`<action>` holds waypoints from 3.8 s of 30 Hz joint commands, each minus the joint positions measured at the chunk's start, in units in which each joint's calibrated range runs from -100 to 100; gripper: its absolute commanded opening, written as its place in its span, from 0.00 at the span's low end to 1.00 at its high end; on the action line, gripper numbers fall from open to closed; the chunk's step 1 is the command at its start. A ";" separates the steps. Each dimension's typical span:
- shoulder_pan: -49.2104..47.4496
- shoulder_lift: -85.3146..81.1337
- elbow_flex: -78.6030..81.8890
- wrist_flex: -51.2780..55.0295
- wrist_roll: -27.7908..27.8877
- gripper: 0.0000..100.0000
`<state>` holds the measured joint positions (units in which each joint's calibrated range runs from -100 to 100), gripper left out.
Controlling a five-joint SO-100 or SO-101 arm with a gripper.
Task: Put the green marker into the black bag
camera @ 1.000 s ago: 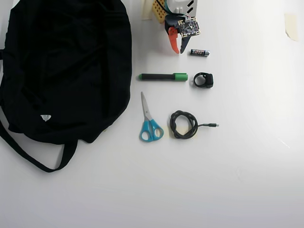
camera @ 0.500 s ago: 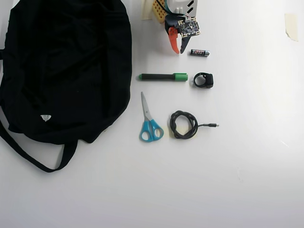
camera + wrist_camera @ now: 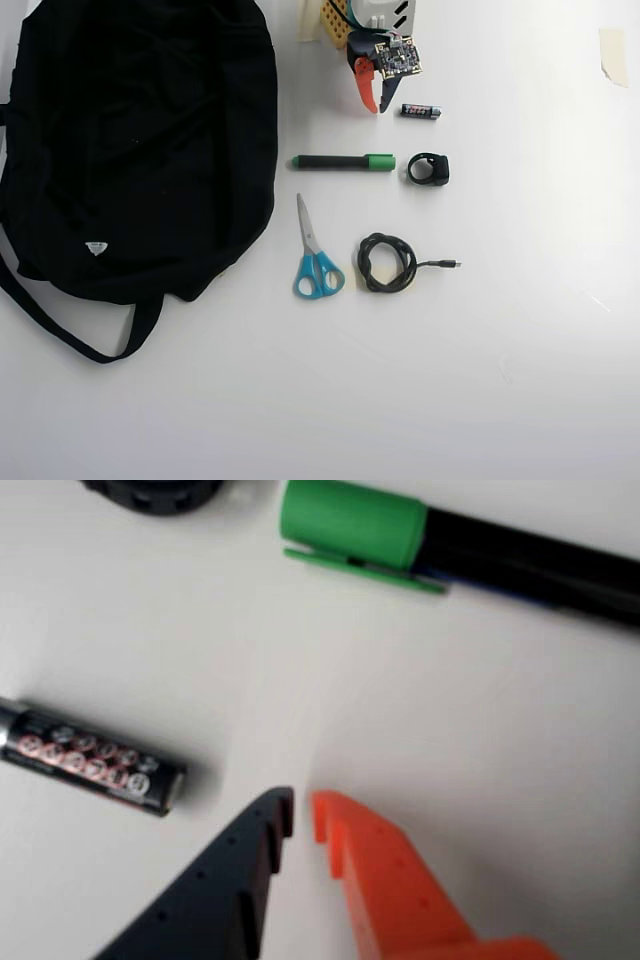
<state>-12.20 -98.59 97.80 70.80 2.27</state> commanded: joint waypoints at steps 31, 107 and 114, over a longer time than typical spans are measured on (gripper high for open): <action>-0.59 11.62 -7.95 -28.51 0.25 0.02; 4.72 92.28 -93.13 -23.69 -2.17 0.02; 4.87 88.13 -92.23 -7.15 -2.27 0.02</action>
<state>-7.27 -5.19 6.76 55.86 0.27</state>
